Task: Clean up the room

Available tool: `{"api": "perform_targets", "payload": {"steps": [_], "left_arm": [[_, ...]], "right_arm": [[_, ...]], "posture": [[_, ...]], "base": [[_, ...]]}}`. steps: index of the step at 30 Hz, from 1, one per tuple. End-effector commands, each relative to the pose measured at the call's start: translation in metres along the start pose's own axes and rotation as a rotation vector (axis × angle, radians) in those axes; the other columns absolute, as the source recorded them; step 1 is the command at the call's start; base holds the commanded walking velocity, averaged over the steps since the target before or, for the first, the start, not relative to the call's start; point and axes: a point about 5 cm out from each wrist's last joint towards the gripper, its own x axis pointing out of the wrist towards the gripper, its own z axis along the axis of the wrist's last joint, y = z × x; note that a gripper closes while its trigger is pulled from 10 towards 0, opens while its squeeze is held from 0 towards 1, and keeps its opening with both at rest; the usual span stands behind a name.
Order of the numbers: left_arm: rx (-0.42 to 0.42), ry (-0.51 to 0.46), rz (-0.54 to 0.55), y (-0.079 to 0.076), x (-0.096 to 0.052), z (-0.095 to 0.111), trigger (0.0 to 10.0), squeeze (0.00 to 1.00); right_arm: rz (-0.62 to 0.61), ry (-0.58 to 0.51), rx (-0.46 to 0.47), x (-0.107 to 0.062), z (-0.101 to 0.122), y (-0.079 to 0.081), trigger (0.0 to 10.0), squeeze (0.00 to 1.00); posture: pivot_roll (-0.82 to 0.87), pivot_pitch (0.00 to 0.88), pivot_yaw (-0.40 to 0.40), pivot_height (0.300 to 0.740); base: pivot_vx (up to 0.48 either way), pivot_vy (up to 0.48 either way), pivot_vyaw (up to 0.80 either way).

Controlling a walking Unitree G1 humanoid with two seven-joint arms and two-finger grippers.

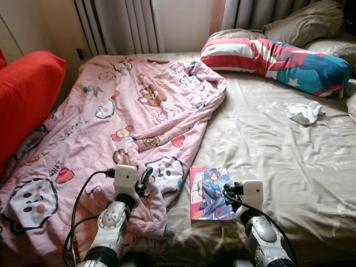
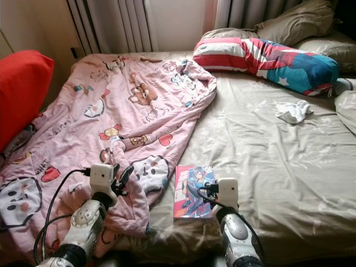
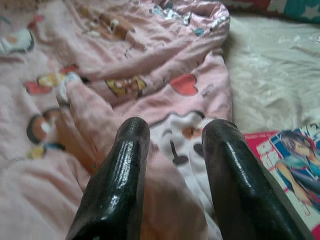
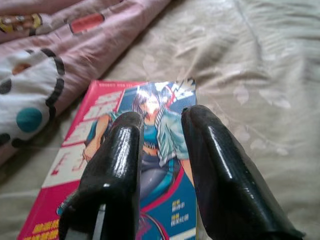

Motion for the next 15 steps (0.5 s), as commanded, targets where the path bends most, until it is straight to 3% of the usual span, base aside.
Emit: {"api": "perform_targets", "payload": {"steps": [1,12,13,14,15], "left_arm": [[0.000,-0.001,0.008,0.001,-0.005,-0.003,10.0,0.00],[0.010,0.000,0.019,0.006,-0.016,-0.002,10.0,0.00],[0.013,0.000,0.020,0.007,-0.016,-0.002,10.0,0.00],[0.014,0.000,0.020,0.007,-0.017,-0.002,10.0,0.00],[0.016,0.000,0.022,0.008,-0.018,-0.001,10.0,0.00]], "right_arm": [[-0.002,0.009,0.001,-0.003,-0.005,0.001,10.0,0.00],[-0.001,-0.037,0.056,-0.001,0.001,0.007,10.0,0.00],[-0.001,-0.044,0.072,0.000,0.002,0.007,10.0,0.42],[-0.002,-0.050,0.082,0.000,0.003,0.007,10.0,0.42],[0.000,-0.064,0.096,0.001,0.006,0.008,10.0,1.00]], "posture": [[-0.05,0.228,0.012,0.582],[-0.03,0.286,0.010,0.566],[-0.03,0.295,0.014,0.566],[-0.03,0.295,0.014,0.566],[-0.02,0.300,0.017,0.566]], "base": [[0.000,0.000,0.00],[0.000,0.000,0.00],[0.000,0.000,0.00],[0.000,0.000,0.00],[0.000,0.000,0.00]]}}
